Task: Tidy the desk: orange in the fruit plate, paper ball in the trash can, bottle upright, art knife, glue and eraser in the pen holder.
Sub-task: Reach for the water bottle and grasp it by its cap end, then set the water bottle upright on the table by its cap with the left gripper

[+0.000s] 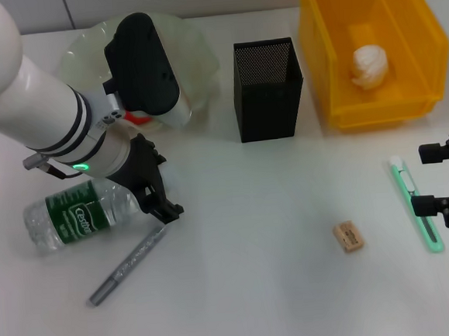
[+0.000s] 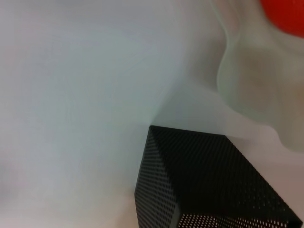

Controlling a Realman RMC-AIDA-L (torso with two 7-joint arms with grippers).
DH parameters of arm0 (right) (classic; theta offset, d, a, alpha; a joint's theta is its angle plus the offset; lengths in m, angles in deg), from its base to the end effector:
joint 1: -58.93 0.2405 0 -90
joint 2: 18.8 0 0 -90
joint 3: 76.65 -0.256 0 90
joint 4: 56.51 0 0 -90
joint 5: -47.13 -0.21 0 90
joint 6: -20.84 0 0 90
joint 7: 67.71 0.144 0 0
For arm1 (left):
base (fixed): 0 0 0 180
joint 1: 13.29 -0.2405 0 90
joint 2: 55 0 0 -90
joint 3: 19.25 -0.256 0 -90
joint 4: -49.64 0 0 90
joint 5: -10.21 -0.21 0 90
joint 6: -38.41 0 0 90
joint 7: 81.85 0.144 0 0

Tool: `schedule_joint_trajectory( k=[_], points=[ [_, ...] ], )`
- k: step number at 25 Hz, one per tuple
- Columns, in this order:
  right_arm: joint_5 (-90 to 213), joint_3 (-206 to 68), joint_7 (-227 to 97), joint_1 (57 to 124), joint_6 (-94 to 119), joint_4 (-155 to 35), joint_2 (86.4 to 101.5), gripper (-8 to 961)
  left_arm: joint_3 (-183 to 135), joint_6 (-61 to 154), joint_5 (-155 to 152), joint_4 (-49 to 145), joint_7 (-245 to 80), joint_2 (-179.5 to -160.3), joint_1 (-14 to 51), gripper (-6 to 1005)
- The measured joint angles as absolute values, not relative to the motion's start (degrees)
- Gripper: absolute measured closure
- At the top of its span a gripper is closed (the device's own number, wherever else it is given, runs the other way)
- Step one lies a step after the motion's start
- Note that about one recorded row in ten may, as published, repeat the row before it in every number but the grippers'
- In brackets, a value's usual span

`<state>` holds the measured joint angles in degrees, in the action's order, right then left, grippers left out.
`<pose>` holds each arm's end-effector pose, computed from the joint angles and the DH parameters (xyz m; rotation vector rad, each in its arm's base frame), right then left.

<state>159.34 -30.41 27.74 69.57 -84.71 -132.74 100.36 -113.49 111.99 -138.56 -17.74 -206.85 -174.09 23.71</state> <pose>0.2681 0.2539 0.0831 -2.7682 0.5828 0.4501 -0.1805 0.3617 -0.0583 -2.7748 -0.1769 0.6790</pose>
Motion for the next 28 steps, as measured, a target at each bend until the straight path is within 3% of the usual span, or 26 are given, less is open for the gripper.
schedule_joint_trajectory(
  k=[5, 17, 19, 25, 28],
  points=[
    [159.37, -30.41, 27.72, 69.58, -84.73, -132.63, 100.42, 150, -113.76, 111.58, -138.63, -17.45, -206.87, -174.10, 23.89, 140],
    [159.40, -30.66, 27.67, 70.19, -84.81, -130.52, 100.34, 162, -114.03, 110.35, -141.27, -17.05, -209.12, -174.13, 23.92, 301],
    [159.40, -30.53, 27.66, 70.19, -84.81, -130.39, 100.32, 164, -114.06, 109.94, -141.30, -17.06, -209.19, -174.14, 23.78, 516],
    [159.21, -31.00, 27.64, 70.18, -84.81, -129.80, 100.29, 170, -114.29, 108.28, -141.37, -17.46, -209.90, -174.09, 22.86, 546],
    [159.09, -31.02, 27.65, 70.18, -84.81, -129.74, 100.29, 173, -112.87, 108.13, -139.69, -26.52, -209.33, -173.72, 16.90, 551]
  ],
)
